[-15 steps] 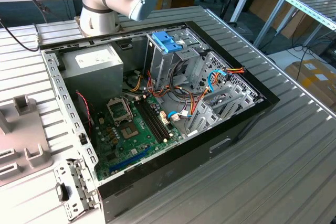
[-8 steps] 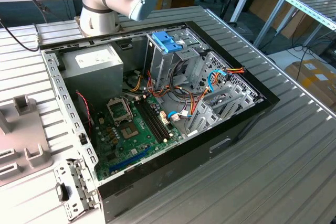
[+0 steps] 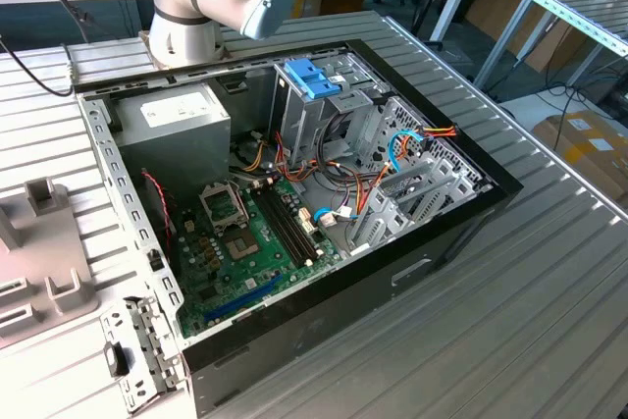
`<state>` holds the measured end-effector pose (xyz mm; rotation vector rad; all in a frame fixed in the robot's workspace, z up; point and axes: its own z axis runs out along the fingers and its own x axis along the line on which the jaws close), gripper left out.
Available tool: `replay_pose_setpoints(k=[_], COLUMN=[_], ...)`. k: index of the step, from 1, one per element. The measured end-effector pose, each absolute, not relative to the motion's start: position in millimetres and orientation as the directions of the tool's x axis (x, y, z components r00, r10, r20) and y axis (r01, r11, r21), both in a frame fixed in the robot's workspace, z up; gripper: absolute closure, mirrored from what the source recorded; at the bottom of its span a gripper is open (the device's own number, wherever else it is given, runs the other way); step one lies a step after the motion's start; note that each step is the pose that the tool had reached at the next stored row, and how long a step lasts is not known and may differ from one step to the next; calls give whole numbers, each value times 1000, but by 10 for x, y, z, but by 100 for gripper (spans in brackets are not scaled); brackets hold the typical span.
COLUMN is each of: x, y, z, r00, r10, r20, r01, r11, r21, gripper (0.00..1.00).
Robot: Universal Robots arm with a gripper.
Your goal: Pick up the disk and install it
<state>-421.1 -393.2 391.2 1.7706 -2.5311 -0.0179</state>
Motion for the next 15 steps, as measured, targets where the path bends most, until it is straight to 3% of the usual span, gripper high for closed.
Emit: replay_pose_setpoints(k=[15], x=[-4211], y=[-3932], z=[3912], r00=[-179], r10=[-983], r20=[36], r01=[-983], r11=[180], r21=[40], gripper=[89])
